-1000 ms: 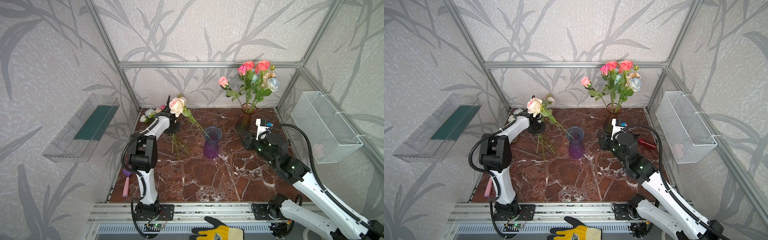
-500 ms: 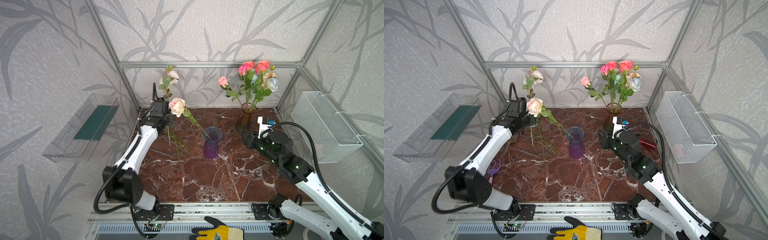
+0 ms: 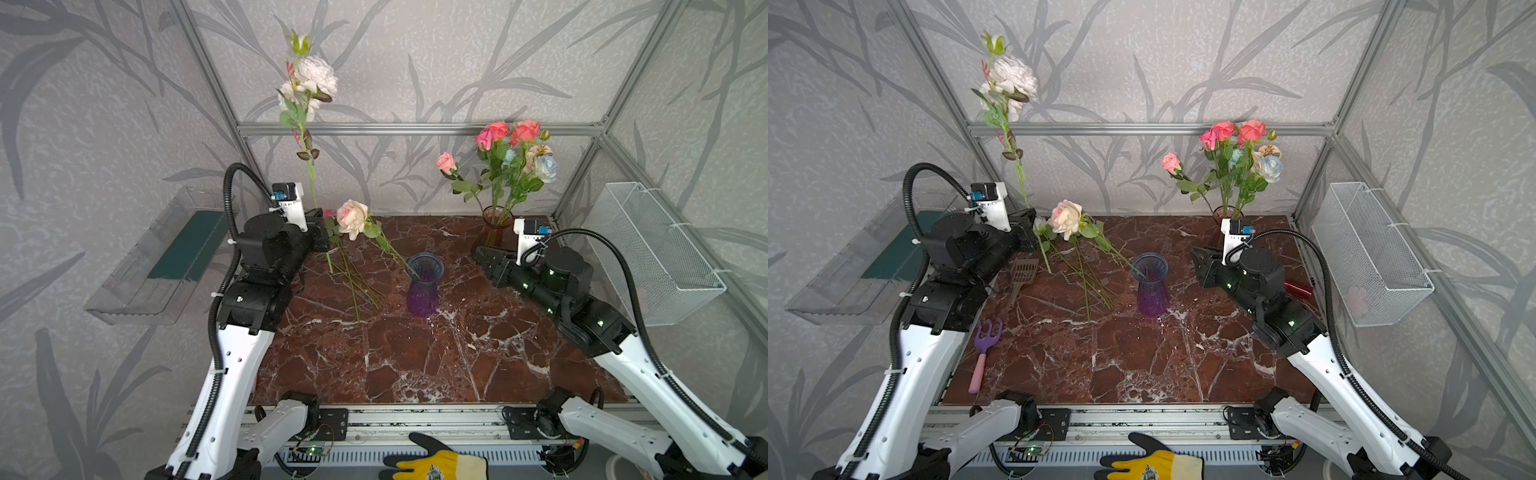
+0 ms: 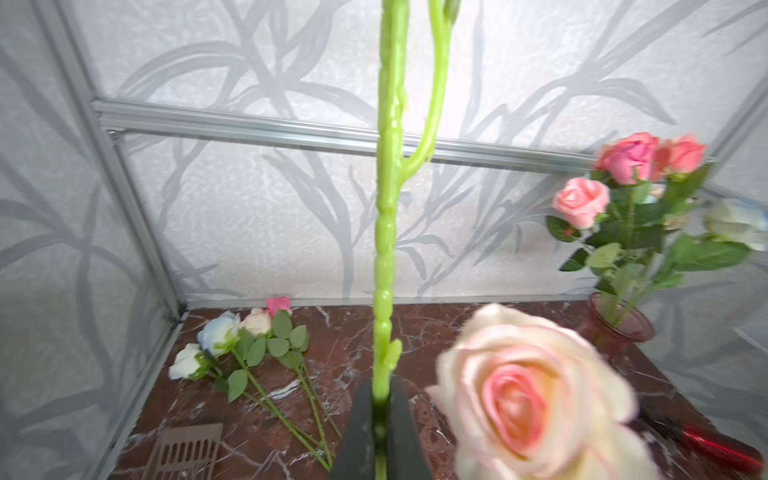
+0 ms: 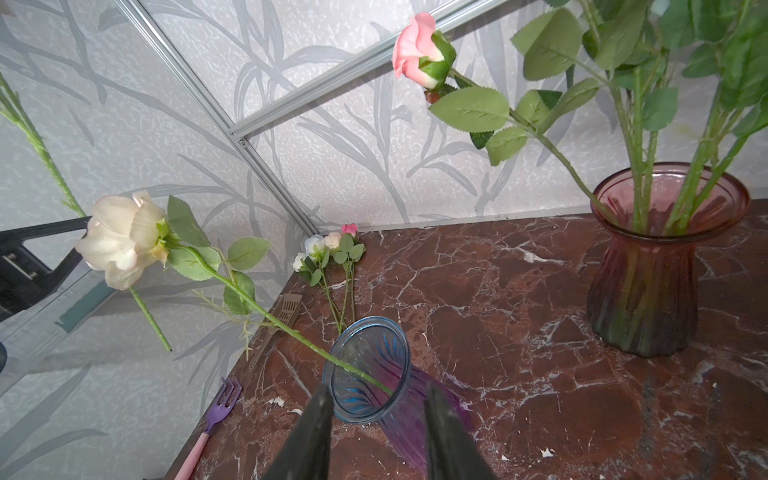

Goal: Arrange the flowers into the vase
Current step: 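Lift the peony upright and carry it above the vase with left gripper, then grasp the peony stem with right gripper next to the left gripper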

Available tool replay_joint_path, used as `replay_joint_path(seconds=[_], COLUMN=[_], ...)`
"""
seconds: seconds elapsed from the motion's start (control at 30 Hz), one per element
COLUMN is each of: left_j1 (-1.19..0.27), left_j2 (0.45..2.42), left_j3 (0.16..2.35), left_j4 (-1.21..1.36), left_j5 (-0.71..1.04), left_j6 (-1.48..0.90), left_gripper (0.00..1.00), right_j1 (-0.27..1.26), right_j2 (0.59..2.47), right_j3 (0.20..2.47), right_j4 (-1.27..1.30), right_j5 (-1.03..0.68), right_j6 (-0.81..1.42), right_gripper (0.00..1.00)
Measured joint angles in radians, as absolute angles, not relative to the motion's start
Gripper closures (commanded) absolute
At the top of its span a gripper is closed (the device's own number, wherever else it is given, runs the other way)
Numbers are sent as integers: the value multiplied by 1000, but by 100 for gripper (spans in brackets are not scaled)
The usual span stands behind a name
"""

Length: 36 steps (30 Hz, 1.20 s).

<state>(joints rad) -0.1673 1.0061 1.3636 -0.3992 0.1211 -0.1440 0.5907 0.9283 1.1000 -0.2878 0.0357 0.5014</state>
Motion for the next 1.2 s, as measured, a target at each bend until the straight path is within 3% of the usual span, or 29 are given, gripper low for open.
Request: replay_joint_path(seconds=[0.27, 0.5, 0.9, 1.2], left_j1=[-183, -319, -602, -677], left_j2=[936, 952, 1076, 1190], left_j3=[1452, 1449, 1332, 1282], left_j4=[-429, -353, -225, -207], left_j5=[428, 571, 474, 386], left_j6=[-183, -277, -397, -404], left_gripper=[100, 100, 100, 100], right_j1=[591, 592, 595, 596], right_j2=[953, 985, 993, 1047], right_j3=[1151, 1187, 1208, 1254], right_j4=[-308, -308, -262, -152], right_j5=[17, -8, -72, -213], right_j6=[477, 477, 477, 524], right_gripper=[62, 62, 58, 52])
